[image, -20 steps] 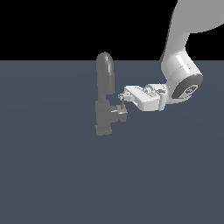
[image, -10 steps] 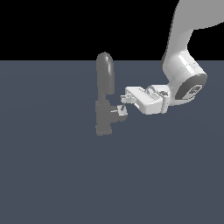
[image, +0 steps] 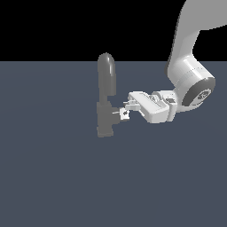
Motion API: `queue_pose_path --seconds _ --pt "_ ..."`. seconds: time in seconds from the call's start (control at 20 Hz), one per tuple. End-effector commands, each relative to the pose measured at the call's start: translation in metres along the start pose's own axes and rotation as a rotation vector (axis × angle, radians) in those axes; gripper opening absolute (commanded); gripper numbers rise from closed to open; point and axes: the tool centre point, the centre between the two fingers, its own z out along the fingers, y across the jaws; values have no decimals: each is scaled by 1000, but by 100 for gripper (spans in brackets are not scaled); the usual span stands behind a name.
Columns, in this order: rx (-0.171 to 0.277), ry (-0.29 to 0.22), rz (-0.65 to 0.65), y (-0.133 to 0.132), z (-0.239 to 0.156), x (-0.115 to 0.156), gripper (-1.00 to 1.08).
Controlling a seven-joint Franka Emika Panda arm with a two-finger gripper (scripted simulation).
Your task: Turn on the faucet by rotating a designated handle.
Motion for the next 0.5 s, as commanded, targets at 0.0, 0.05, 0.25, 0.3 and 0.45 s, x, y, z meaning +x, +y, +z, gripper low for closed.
queue_pose_path --seconds 0.0,0.05,0.25,0.3,0.45 --pt "0 -2 10 6 0 13 -100" --pt "0 -3 13 9 0 20 -100" --pt "0 -7 25 20 1 47 -100" --pt "0 -8 29 23 1 54 -100" --pt "0 -10 35 29 1 67 -100"
